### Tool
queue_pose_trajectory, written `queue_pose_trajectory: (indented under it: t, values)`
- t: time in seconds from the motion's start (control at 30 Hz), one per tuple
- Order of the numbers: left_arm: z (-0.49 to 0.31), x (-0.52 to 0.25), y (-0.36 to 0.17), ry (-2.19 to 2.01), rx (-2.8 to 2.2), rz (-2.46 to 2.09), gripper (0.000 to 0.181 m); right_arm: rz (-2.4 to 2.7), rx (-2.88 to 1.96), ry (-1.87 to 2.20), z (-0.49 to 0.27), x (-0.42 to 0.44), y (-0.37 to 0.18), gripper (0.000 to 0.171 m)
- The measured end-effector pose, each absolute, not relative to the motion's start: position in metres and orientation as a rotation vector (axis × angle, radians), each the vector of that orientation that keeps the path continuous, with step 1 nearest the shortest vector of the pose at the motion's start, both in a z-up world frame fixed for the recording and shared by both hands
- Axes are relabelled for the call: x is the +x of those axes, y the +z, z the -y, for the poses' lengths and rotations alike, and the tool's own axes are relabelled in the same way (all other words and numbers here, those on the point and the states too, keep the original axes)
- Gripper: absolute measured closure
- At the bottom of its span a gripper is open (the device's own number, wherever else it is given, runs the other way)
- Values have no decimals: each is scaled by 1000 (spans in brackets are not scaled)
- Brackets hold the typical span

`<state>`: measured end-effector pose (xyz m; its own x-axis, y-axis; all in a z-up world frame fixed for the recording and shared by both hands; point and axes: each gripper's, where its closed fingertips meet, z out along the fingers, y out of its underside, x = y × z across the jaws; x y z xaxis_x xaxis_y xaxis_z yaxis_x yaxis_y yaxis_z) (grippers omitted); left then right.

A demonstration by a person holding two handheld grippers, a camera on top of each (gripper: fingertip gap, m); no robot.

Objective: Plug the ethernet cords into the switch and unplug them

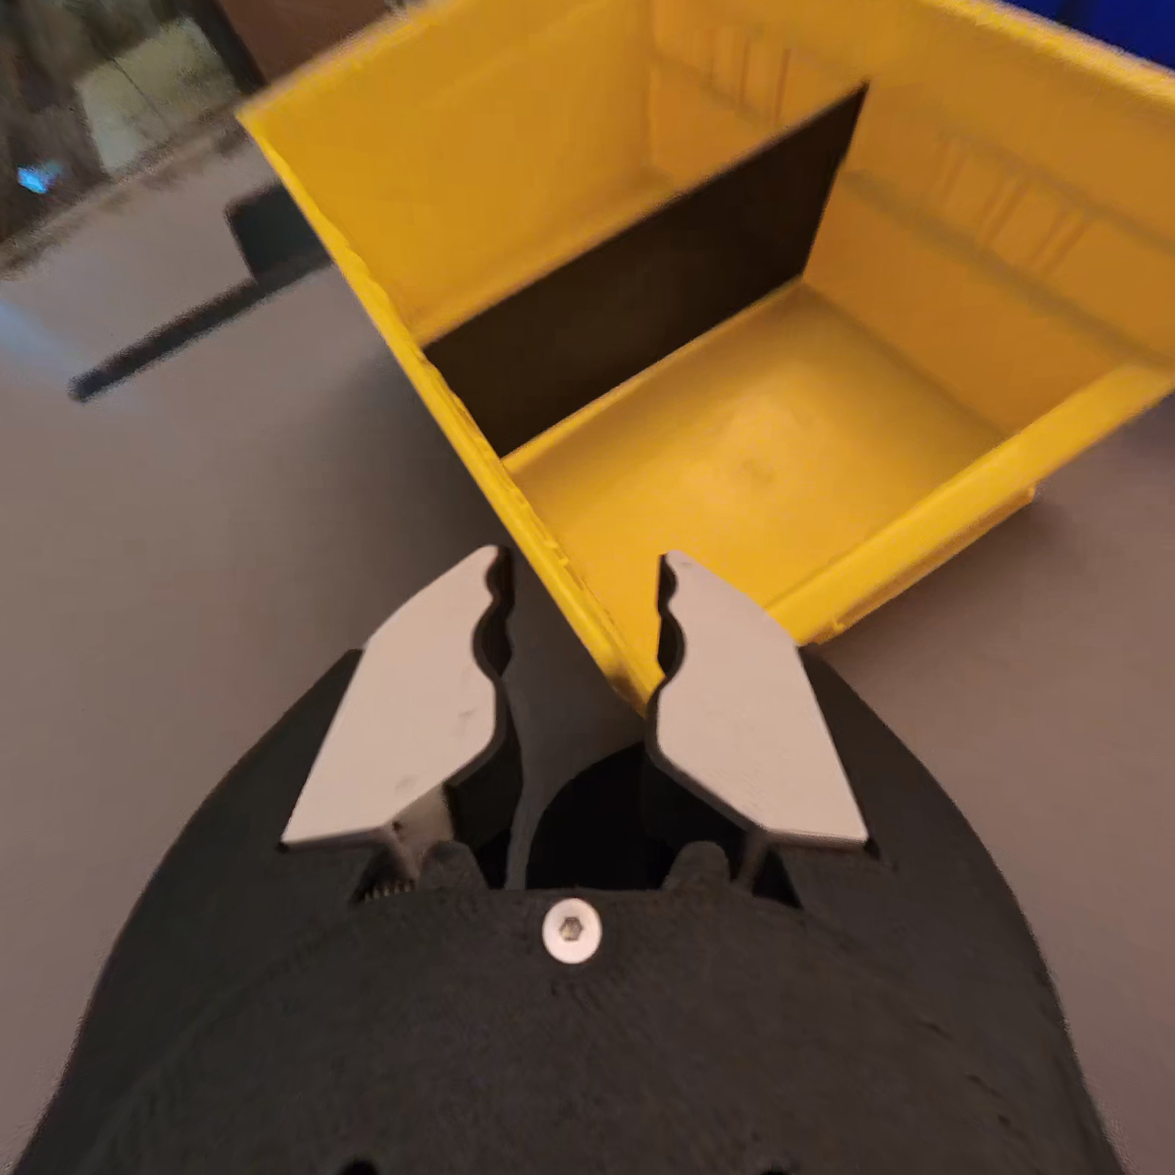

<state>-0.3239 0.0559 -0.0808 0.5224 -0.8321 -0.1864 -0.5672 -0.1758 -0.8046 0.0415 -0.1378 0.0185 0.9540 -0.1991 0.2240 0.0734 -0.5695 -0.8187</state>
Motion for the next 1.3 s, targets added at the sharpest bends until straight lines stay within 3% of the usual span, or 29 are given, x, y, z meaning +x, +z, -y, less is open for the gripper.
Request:
queue_pose_trajectory:
  t: [0.03,0.1,0.2,0.33,0.53,0.77,0.9,1.17,1.3]
  values:
    - [-59,-325,-67,-341,-1822,-1094,124,23,-1999,-329,123,7,48,133]
    - [-64,-328,-42,-255,-1740,-1013,109,292,-1776,-120,90,-81,83,121]
    - [-66,-329,-15,-121,-1649,-968,102,374,-2010,212,37,-153,51,103]
    - [-65,-330,9,-41,-1557,-911,100,232,-2348,249,-25,-144,-10,109]
    - [-69,-334,30,-52,-1509,-825,98,106,-2794,178,-28,-132,-81,107]
    - [-74,-344,38,-77,-1504,-782,98,-146,-2930,410,-39,-148,-118,120]
    - [-74,-352,40,-66,-1506,-788,98,-128,-3025,426,-37,-141,-133,152]
    - [-41,-371,51,-140,-1525,-757,98,-89,-3097,448,-47,-142,-132,164]
    - [-3,-386,93,-189,-1441,-674,100,29,-3047,680,-59,-169,-91,167]
